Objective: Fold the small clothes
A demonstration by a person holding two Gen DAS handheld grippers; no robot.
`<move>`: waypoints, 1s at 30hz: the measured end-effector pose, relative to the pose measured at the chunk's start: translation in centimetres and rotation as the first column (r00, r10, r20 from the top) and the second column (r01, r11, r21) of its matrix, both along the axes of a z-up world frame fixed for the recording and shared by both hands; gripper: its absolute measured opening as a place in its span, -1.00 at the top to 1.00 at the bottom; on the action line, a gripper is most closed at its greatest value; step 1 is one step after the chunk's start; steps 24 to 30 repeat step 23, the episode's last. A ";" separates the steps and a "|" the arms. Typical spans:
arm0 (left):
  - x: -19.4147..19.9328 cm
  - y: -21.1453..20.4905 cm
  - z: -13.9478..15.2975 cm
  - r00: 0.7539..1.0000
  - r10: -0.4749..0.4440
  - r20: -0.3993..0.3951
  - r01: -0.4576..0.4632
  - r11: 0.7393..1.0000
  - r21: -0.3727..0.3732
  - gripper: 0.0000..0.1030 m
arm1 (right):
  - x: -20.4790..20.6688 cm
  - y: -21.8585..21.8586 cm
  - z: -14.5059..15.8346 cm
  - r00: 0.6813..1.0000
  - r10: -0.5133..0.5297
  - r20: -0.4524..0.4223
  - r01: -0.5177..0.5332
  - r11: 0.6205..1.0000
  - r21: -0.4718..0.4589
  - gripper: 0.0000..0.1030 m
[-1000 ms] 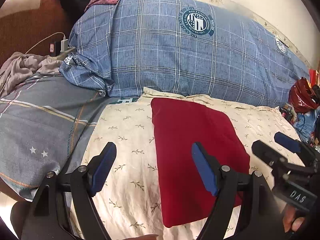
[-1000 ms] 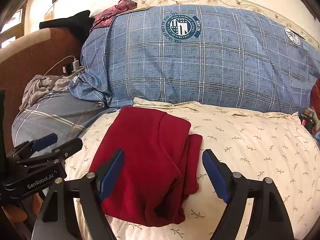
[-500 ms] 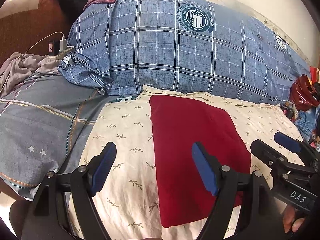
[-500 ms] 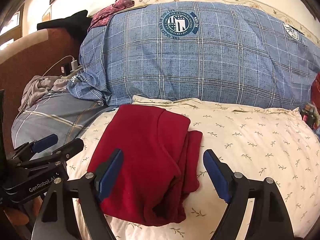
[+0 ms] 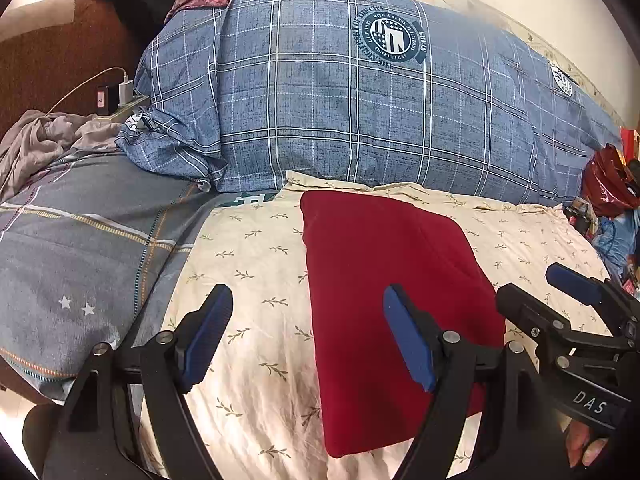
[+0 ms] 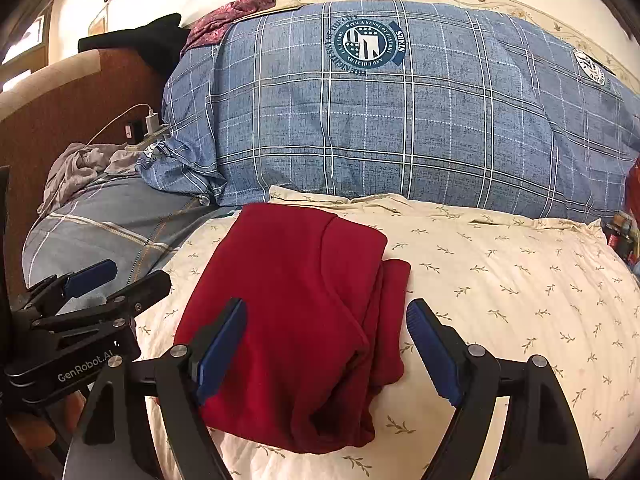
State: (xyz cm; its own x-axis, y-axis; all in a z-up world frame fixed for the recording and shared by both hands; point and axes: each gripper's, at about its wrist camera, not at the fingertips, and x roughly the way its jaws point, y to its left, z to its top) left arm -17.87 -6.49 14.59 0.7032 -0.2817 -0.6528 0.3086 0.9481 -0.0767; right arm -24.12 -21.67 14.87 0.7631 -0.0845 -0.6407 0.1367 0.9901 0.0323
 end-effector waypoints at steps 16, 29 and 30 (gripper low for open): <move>0.3 -0.2 -0.8 1.000 -0.008 -0.019 0.009 1.000 0.003 -0.51 | 0.7 0.3 -0.9 0.999 0.009 -0.030 -0.009 1.000 0.010 -0.62; 1.4 0.2 -1.8 0.998 -0.037 -0.048 0.036 0.999 -0.029 -0.52 | 1.4 -0.3 -1.6 0.999 0.010 -0.048 -0.007 0.998 0.066 -0.62; 1.4 0.2 -1.8 0.998 -0.037 -0.048 0.036 0.999 -0.029 -0.52 | 1.4 -0.3 -1.6 0.999 0.010 -0.048 -0.007 0.998 0.066 -0.62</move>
